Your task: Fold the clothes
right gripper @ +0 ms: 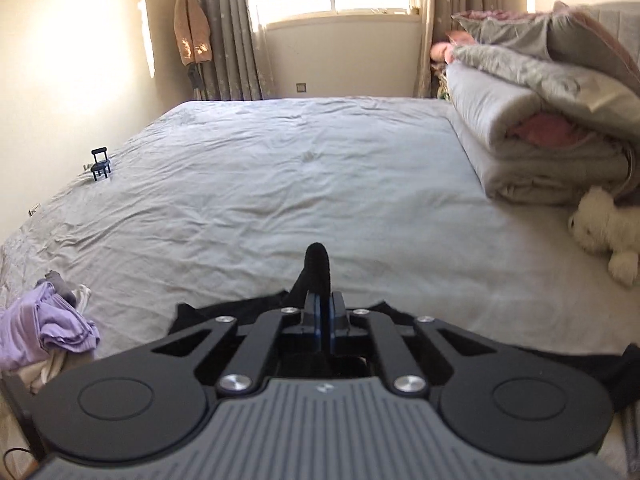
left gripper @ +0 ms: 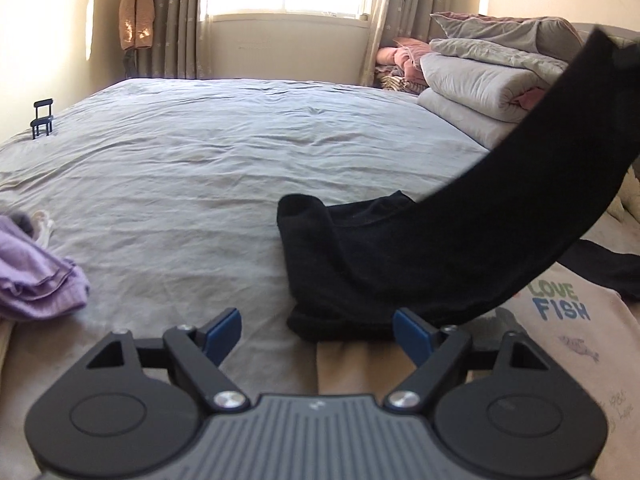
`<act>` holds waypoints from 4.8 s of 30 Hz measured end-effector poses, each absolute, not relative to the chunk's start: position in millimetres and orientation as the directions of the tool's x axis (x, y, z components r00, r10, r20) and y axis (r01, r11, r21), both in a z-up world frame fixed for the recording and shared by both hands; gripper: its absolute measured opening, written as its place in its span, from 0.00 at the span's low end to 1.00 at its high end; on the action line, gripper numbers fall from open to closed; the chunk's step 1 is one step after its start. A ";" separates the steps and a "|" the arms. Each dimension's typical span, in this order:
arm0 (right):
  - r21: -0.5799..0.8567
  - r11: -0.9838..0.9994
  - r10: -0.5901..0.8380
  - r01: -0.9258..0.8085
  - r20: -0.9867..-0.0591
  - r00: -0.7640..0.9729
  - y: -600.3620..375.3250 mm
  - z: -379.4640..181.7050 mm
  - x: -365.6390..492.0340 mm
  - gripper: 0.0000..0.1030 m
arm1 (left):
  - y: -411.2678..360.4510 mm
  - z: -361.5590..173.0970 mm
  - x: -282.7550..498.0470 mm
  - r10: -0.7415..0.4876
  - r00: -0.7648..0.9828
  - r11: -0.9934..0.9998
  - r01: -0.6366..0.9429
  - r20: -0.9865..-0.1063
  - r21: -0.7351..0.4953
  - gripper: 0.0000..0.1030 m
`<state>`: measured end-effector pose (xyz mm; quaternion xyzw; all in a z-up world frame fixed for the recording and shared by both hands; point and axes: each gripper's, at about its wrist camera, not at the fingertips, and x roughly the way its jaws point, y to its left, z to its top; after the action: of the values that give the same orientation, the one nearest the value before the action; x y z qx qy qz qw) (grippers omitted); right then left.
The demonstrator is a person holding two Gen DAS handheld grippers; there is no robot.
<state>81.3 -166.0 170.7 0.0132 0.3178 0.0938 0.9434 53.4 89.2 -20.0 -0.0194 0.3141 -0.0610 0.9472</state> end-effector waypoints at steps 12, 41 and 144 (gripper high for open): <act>-0.025 0.989 0.103 -0.145 -0.581 0.807 -174.3 196.3 75.5 0.06 | 120.3 -20.1 70.2 -0.237 0.778 0.937 0.025 -0.582 -0.349 0.63; 0.042 0.999 0.052 -0.031 -0.702 0.710 -280.5 55.7 94.0 0.06 | 114.8 -30.8 126.6 -0.230 0.792 0.900 -0.047 -0.565 -0.433 0.04; 0.393 0.863 0.027 0.318 -0.664 0.747 -341.1 9.5 68.6 0.56 | 65.0 -6.4 87.1 -0.513 0.665 0.828 0.215 -0.543 -0.518 0.48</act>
<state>68.6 -341.1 9.5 0.2491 0.3461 -0.0806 0.9009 87.1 65.0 -6.4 -0.2102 0.3542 -0.2049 0.8879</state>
